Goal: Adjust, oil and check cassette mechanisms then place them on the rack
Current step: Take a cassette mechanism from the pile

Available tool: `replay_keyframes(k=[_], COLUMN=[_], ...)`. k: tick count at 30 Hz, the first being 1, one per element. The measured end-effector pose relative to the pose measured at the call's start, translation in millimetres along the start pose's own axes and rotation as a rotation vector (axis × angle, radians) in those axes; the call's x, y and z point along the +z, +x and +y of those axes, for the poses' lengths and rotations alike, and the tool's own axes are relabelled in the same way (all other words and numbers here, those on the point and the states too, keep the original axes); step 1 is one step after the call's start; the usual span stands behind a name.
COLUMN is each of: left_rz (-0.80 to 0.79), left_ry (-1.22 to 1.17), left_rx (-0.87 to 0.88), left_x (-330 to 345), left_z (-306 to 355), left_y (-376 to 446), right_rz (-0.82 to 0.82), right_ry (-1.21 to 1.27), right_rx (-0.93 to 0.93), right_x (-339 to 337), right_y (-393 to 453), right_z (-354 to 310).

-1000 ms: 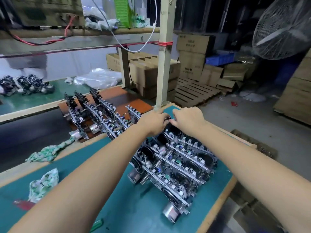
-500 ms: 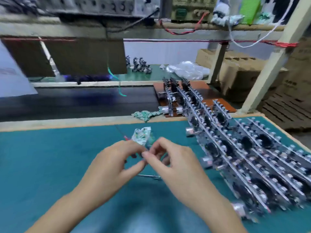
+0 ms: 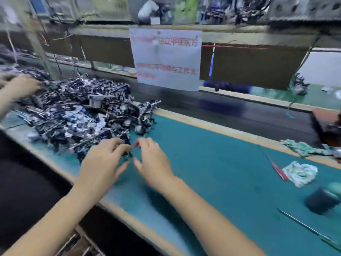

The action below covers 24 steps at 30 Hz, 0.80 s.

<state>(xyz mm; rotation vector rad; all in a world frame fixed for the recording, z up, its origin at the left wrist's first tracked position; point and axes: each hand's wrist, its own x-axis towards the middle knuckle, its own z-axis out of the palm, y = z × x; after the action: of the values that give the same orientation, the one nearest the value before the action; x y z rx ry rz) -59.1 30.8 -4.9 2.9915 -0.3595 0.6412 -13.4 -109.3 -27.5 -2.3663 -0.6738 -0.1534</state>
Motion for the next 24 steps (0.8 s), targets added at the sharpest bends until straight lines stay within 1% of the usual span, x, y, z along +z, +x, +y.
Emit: replay_keyframes(k=[1, 2, 3, 4, 5, 6, 7, 9, 11, 13, 16, 18, 20, 24], left_rz=[0.072, 0.088, 0.055, -0.013, -0.114, -0.199, -0.253, -0.266, -0.213, -0.155, -0.036, 0.032, 0.106, 0.309], left_ry=[0.075, 0.142, 0.172, 0.167, 0.162, 0.178, 0.197, 0.154, 0.066, -0.036, -0.059, -0.082, -0.121, -0.207], left_rx=[-0.055, -0.113, -0.178, -0.251, -0.317, -0.338, -0.311, -0.211, -0.109, 0.0, 0.236, 0.369, 0.485, 0.707], left_x=[-4.7, -9.1, -10.8, -10.9, -9.7, -8.2, -6.2, -3.1, -3.8, -6.8, -7.1, -2.7, 5.9, 32.0], left_z=[-12.8, -24.0, -33.7, -41.3, -46.6, -49.4, -50.8, -49.6, -46.0, -35.7, 2.3, 38.8, 76.2, 142.0], left_y=[0.9, 2.6, 4.9, 8.0, 10.9, 12.7, 13.4, 10.7, 8.4, 8.4, 16.5, 24.4, 31.2, 33.1], right_rz=[0.04, 0.07, 0.076, 0.059, 0.025, -0.008, -0.028, -0.029, -0.01, 0.032, 0.012, 0.114, 0.222, 0.336], right_ry=[-0.101, -0.209, -0.329, -0.45, -0.562, -0.649, -0.7, -0.719, -0.711, -0.698, -0.625, -0.62, -0.668, -0.776], right_rx=[-0.096, -0.189, -0.277, -0.354, -0.413, -0.455, -0.483, -0.523, -0.538, -0.498, -0.389, -0.323, -0.253, -0.213], right_x=[3.1, 4.6, 5.8, 6.9, 7.7, 8.2, 7.9, 3.1, -7.4, -26.3, -60.3, -83.6, -101.2, -118.6], right_y=[14.3, 26.6, 37.1, 46.2, 53.9, 59.5, 63.1, 60.6, 46.4, 21.9, -21.4, -53.1, -89.0, -165.1], right_z=[-7.2, -12.7, -16.2, -18.2, -18.4, -18.1, -17.2, -14.2, -6.9, 4.4, 24.0, 41.0, 58.3, 89.0])
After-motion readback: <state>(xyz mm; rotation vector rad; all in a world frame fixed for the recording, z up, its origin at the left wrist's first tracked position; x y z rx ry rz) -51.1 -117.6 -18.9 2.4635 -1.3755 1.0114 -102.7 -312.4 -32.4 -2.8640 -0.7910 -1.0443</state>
